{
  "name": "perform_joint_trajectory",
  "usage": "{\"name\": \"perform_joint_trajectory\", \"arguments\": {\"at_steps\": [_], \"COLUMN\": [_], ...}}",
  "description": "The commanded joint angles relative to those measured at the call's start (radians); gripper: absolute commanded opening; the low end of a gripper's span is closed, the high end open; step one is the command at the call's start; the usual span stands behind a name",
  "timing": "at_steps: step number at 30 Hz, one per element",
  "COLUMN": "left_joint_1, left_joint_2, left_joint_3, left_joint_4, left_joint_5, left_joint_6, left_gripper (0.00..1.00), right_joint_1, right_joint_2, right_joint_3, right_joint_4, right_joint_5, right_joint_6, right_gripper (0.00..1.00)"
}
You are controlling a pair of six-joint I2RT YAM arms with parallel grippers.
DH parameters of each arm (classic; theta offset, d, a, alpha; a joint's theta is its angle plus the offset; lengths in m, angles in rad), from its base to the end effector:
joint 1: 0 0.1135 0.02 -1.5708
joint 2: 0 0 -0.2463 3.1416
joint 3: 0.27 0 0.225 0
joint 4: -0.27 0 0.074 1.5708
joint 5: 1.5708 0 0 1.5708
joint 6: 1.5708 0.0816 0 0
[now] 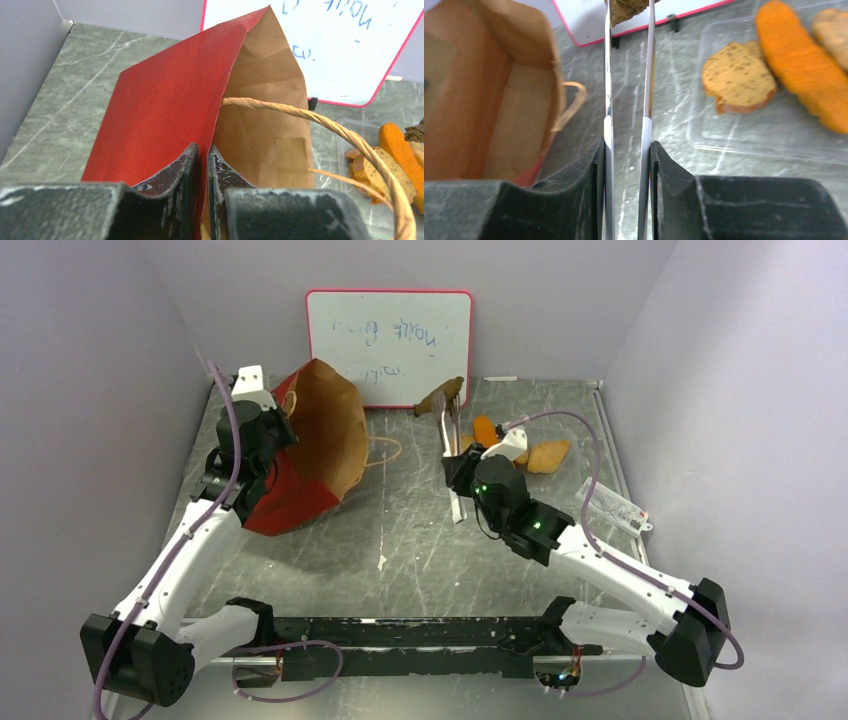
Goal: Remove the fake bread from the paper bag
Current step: Place the fake bread in the container.
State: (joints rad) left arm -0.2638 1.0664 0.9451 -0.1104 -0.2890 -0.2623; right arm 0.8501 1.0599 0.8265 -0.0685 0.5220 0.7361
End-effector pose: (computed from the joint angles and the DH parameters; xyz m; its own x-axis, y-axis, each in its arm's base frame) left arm 0.2683 -0.0484 0.3275 -0.2095 -0.2009 -0.9570 -0.0747 0.9791 -0.1892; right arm 0.2039 0.1705 0.2935 -0.3718 0.4587 -0.8071 -0.1181 0.8390 0.5312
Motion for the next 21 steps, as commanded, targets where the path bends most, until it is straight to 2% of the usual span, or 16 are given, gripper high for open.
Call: {"name": "perform_joint_trajectory", "arguments": {"at_steps": [1, 10, 16, 21], "left_joint_1": [-0.003, 0.0, 0.008, 0.021], "left_joint_2": [-0.009, -0.019, -0.013, -0.023], "left_joint_3": [0.067, 0.165, 0.214, 0.19], "left_joint_4": [-0.007, -0.077, -0.11, -0.075], "left_joint_5": [-0.002, 0.098, 0.159, 0.227], "left_joint_6": [0.01, -0.09, -0.237, -0.362], "left_gripper": [0.07, 0.07, 0.07, 0.07], "right_joint_1": [0.0, 0.001, -0.003, -0.015], "right_joint_2": [-0.035, -0.01, 0.036, 0.083], "right_joint_3": [0.015, 0.056, 0.08, 0.085], "right_joint_4": [-0.039, -0.249, -0.396, -0.448], "right_joint_5": [0.19, 0.367, 0.393, 0.4], "right_joint_6": [-0.062, -0.083, -0.036, -0.043], "right_gripper": [0.0, 0.0, 0.0, 0.0]}}
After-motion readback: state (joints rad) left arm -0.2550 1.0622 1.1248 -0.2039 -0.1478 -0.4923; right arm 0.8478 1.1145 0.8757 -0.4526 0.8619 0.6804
